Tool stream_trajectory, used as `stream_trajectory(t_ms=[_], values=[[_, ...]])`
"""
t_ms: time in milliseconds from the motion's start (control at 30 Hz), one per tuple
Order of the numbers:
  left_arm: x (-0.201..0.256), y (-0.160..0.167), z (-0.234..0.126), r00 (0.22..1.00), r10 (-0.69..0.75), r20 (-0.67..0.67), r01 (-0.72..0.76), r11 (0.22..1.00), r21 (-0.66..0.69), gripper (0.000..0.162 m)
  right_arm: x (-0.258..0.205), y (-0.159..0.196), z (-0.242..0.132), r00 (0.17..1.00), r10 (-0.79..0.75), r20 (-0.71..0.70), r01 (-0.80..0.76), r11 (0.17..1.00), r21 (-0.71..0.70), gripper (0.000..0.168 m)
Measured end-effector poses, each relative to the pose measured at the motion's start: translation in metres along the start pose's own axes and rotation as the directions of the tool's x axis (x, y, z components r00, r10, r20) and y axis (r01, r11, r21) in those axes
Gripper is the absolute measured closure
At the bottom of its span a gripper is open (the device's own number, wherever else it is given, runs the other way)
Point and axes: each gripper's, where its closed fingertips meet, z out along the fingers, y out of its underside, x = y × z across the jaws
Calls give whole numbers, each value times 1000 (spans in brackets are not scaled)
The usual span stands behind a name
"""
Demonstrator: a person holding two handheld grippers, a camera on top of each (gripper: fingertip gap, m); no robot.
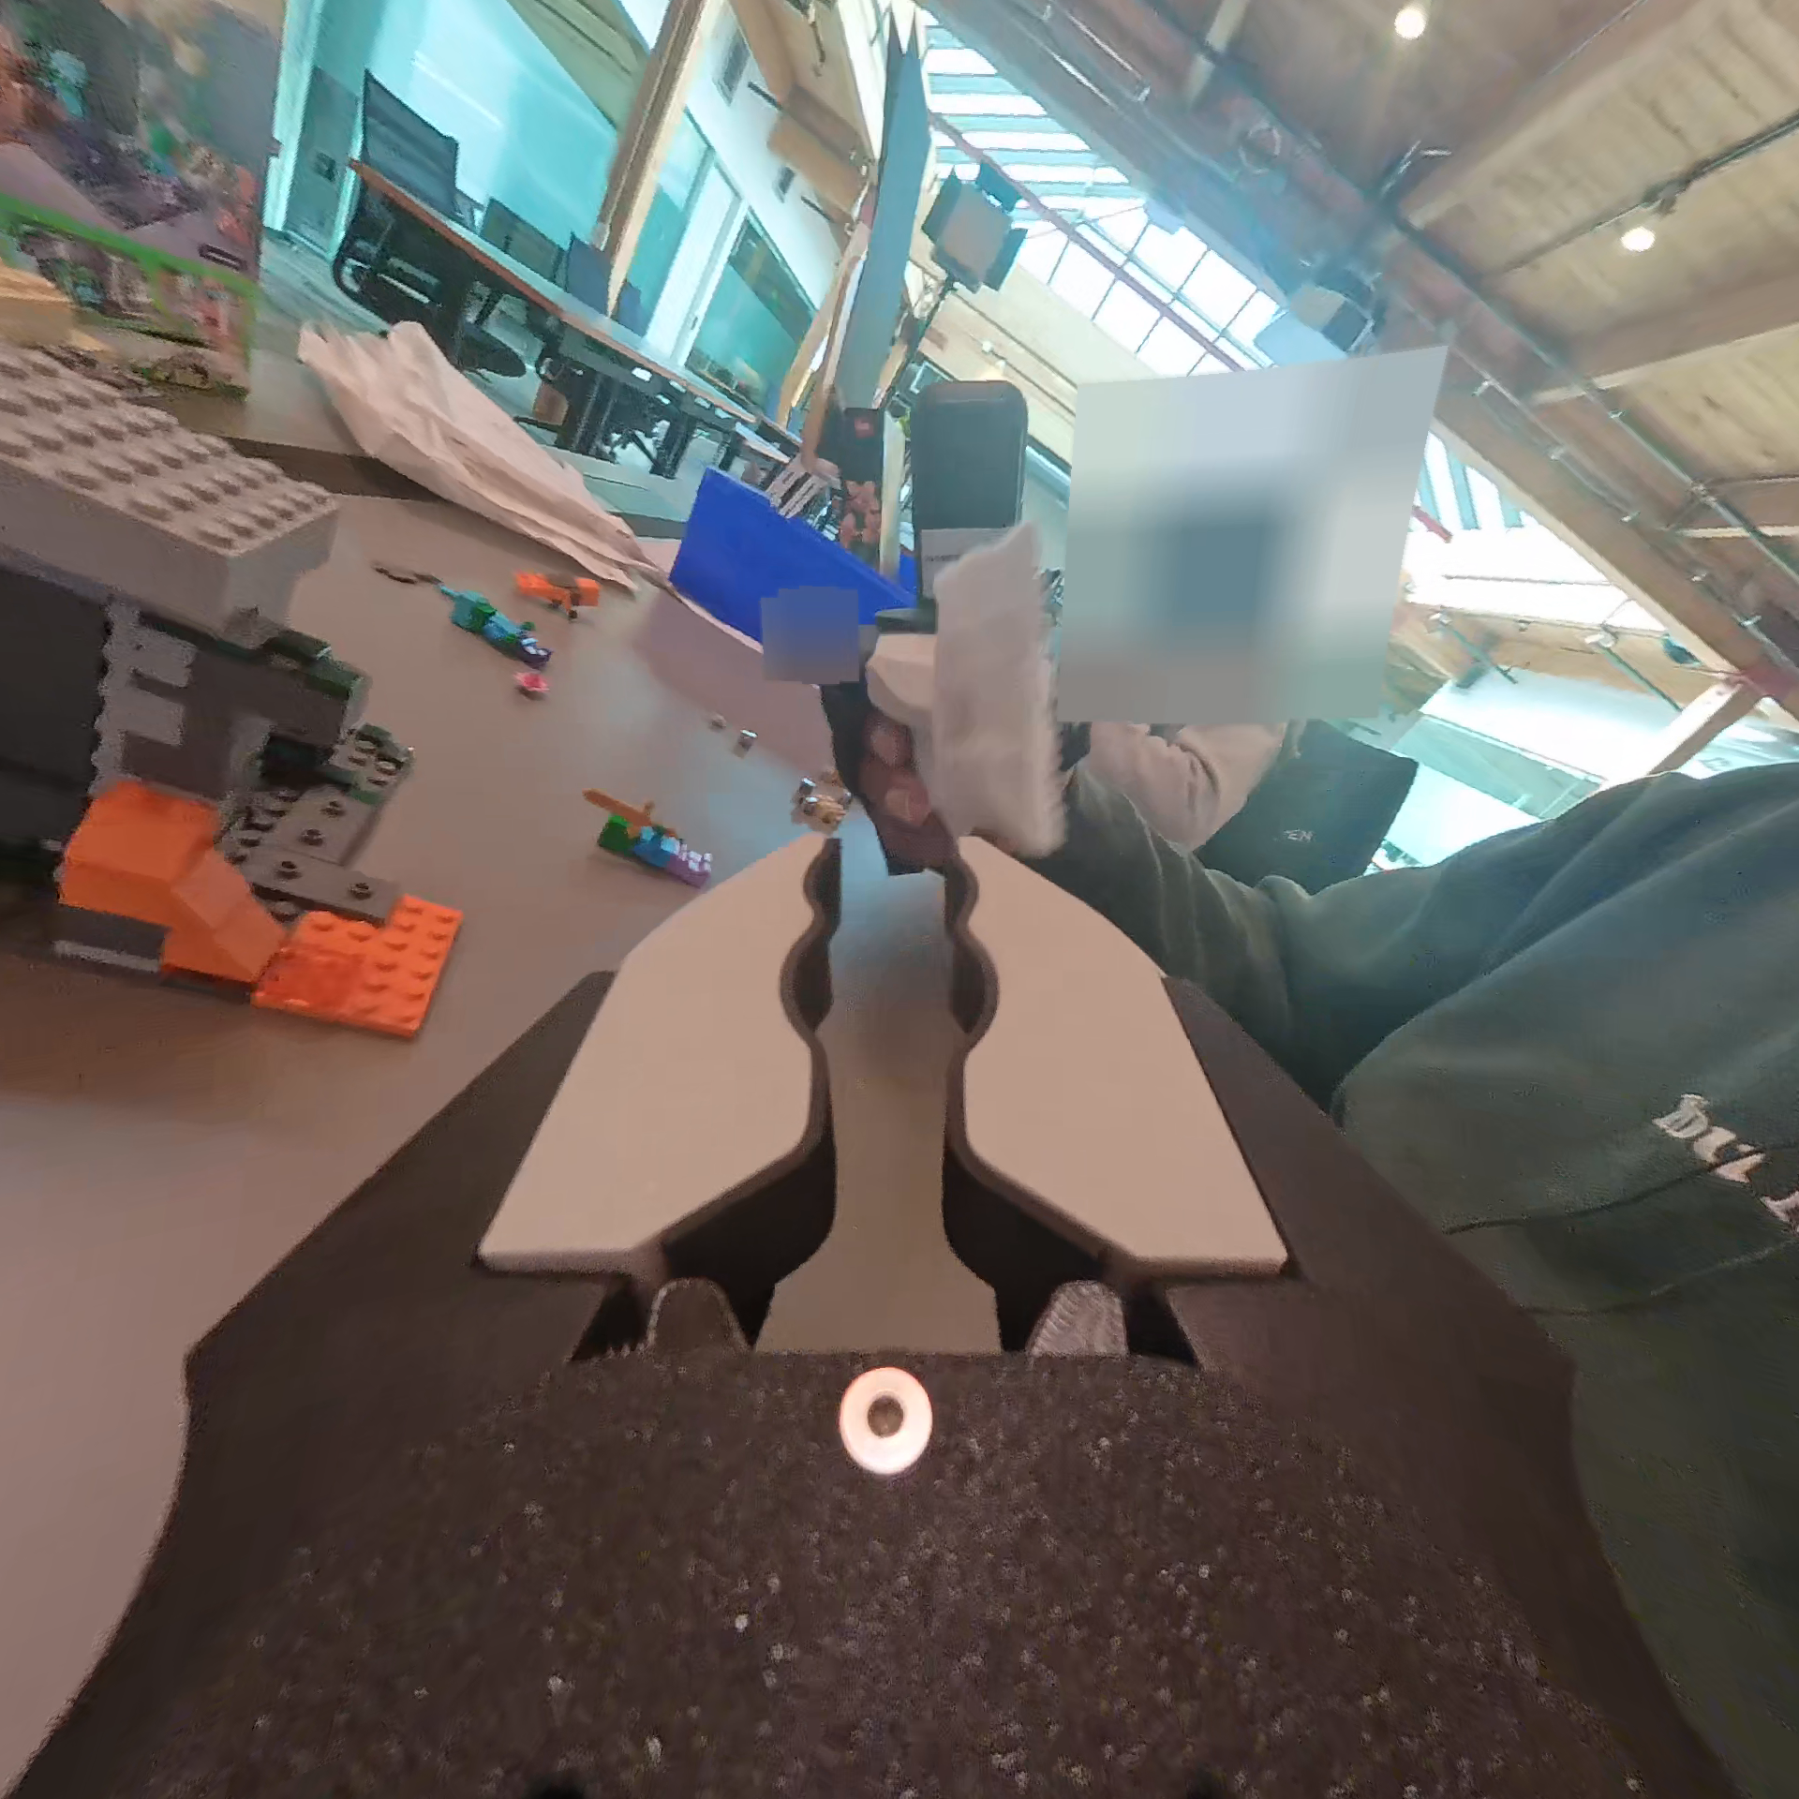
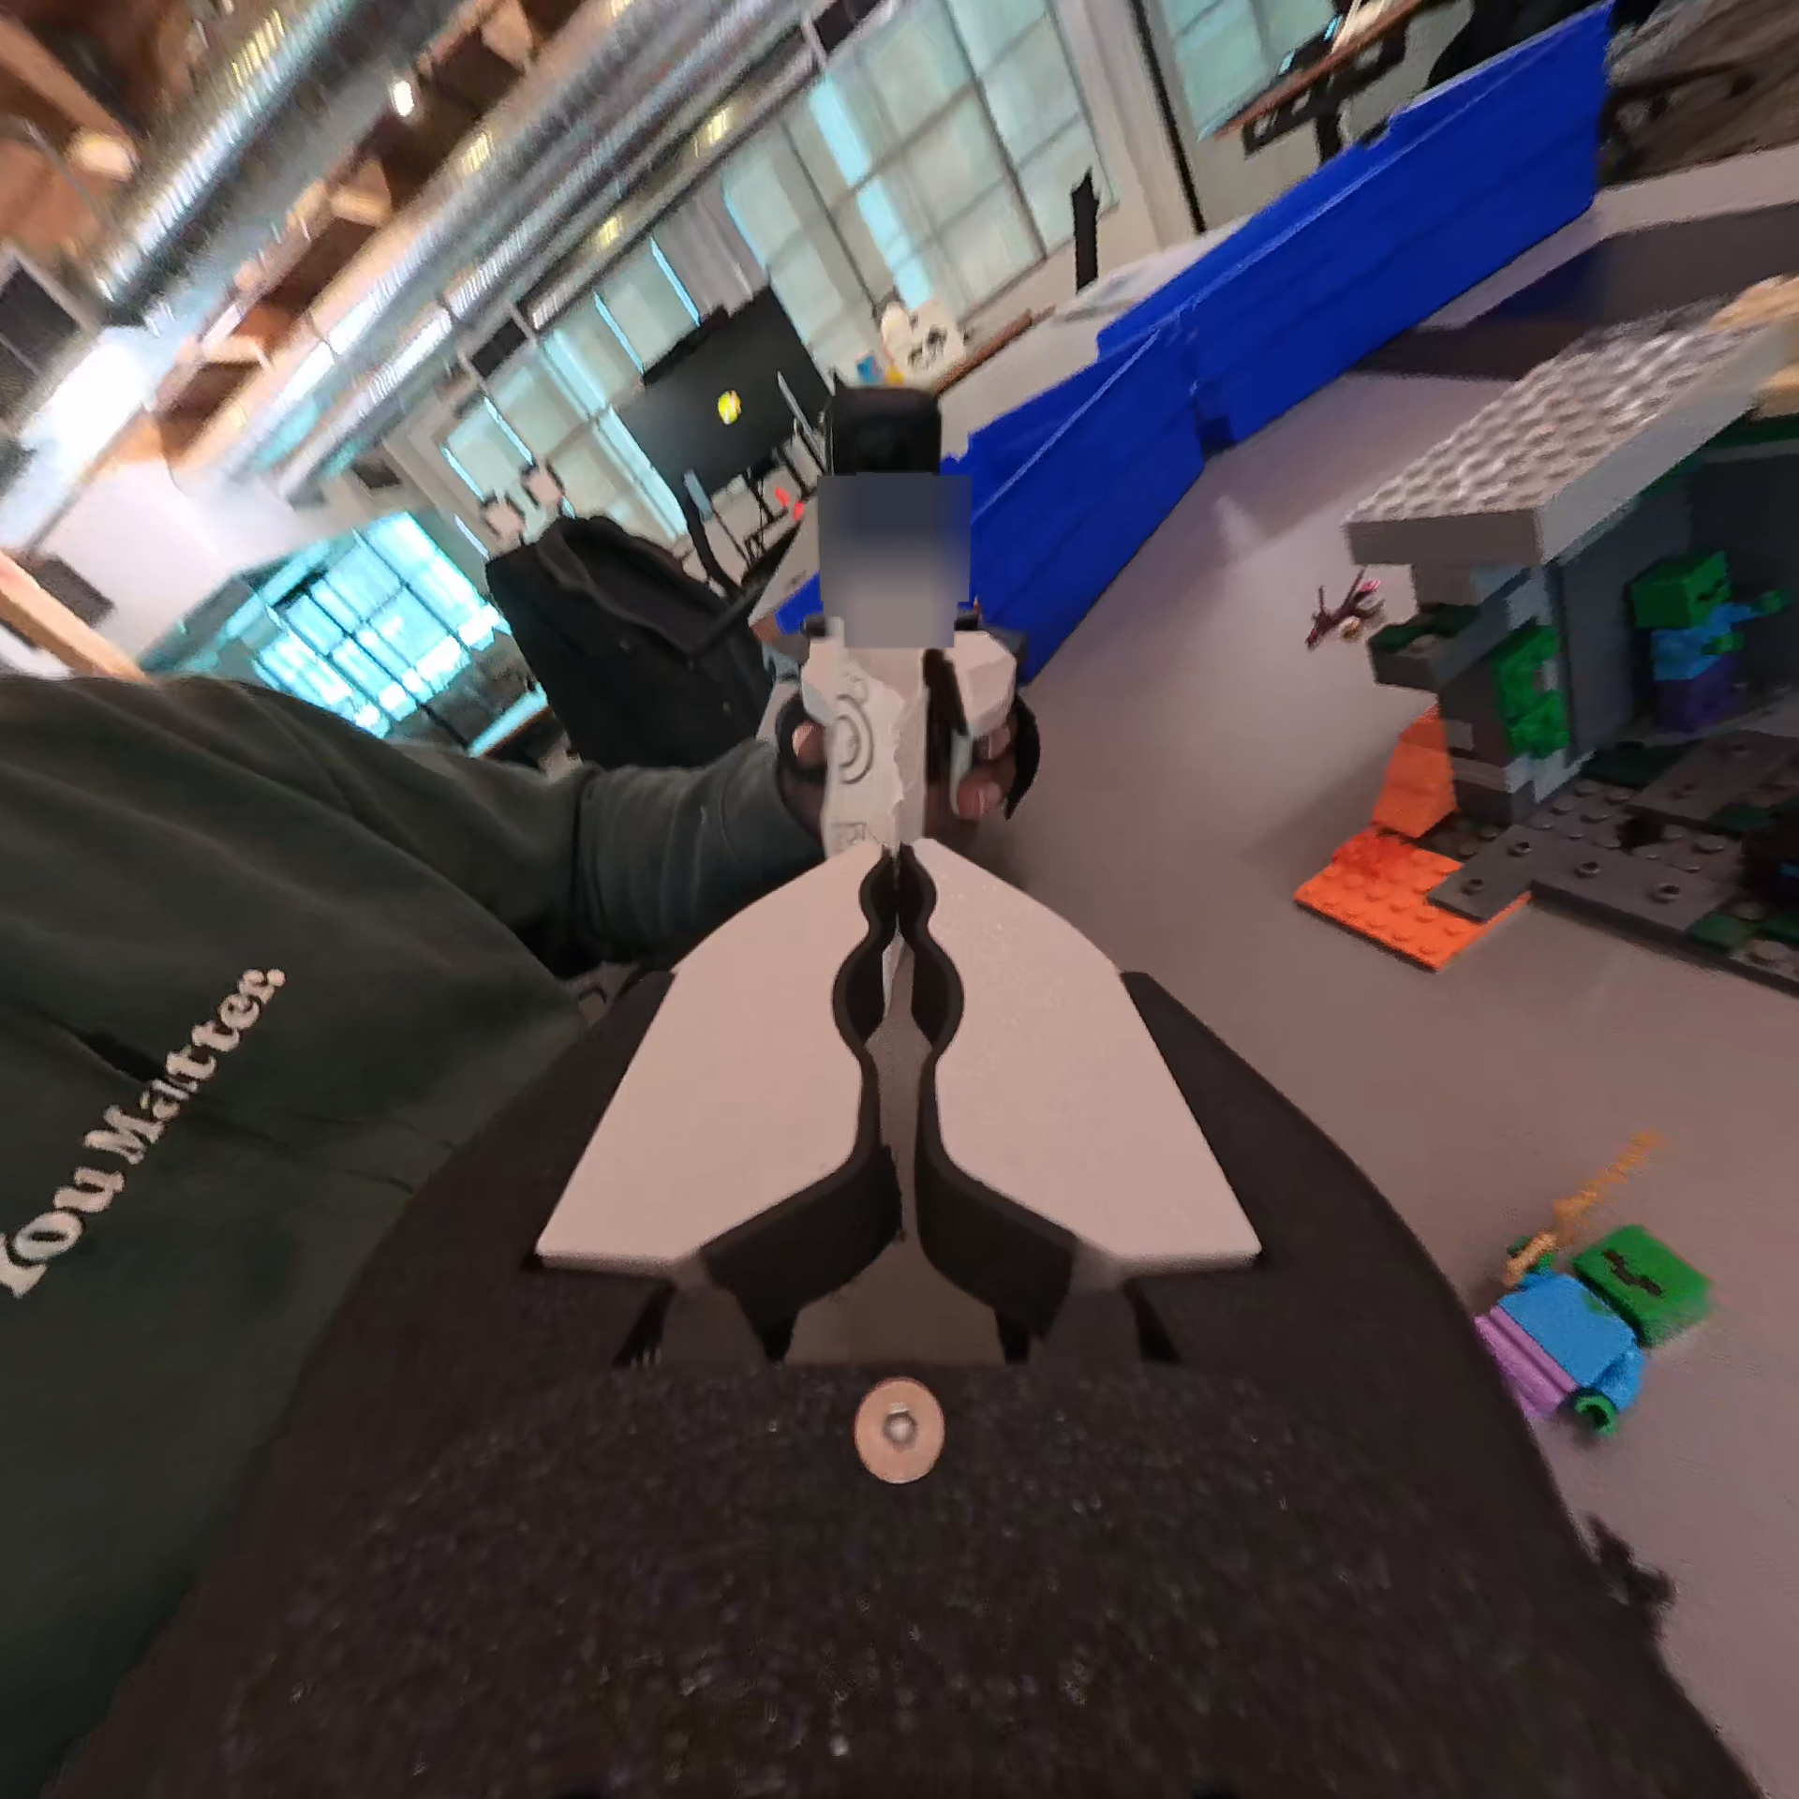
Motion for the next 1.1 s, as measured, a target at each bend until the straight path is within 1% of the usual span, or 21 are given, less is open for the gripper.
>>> stream_trajectory(t_ms=[133,233,333,400,467,533,567,600,633,667,733,867,900,1000,1033,1067,1100], values=[[7,5,9,1000,0,-28,0,1000,-20,128,4,-12,-2,999,29,-29,-26,996,91,168],[16,0,21,998,36,-42,-37,999,-3,118,5,-20,2,997,39,-65,-30,989,145,168],[15,-6,30,999,47,-8,-46,998,30,108,3,-26,9,993,12,-119,7,987,161,168],[13,-15,31,1000,23,8,-24,996,82,108,5,-25,14,982,-21,-187,47,990,136,168],[10,-24,30,1000,7,17,-9,993,121,110,6,-23,18,971,-35,-235,64,991,118,168],[4,-26,30,998,20,55,-27,992,122,117,6,-20,22,965,-33,-259,63,992,109,168],[2,-26,30,998,23,64,-30,992,122,125,7,-17,23,961,-37,-275,66,993,96,168],[1,-26,30,997,21,69,-29,992,121,138,9,-15,24,954,-50,-294,77,994,80,168],[0,-26,29,997,18,70,-26,993,117,144,10,-14,24,947,-69,-313,93,994,63,168],[-2,-24,29,997,9,70,-17,994,104,147,11,-13,24,943,-83,-324,105,993,51,168],[-1,-23,29,998,4,63,-11,995,103,148,11,-12,23,941,-92,-326,112,993,44,168],[4,-22,29,998,42,57,-47,995,92,150,9,-10,22,939,-131,-319,145,989,21,167],[5,-21,29,997,48,53,-53,995,90,150,8,-9,22,937,-144,-318,155,988,10,163],[6,-18,28,997,64,51,-67,995,74,150,9,-10,22,922,-186,-339,193,981,-13,136],[6,-16,28,996,75,54,-78,995,65,150,9,-11,21,915,-204,-348,211,977,-16,131],[7,-15,29,995,84,54,-87,995,55,151,8,-12,20,910,-220,-351,227,974,-23,130],[8,-13,30,995,89,52,-91,995,50,150,5,-11,20,910,-235,-340,238,971,-36,146]])
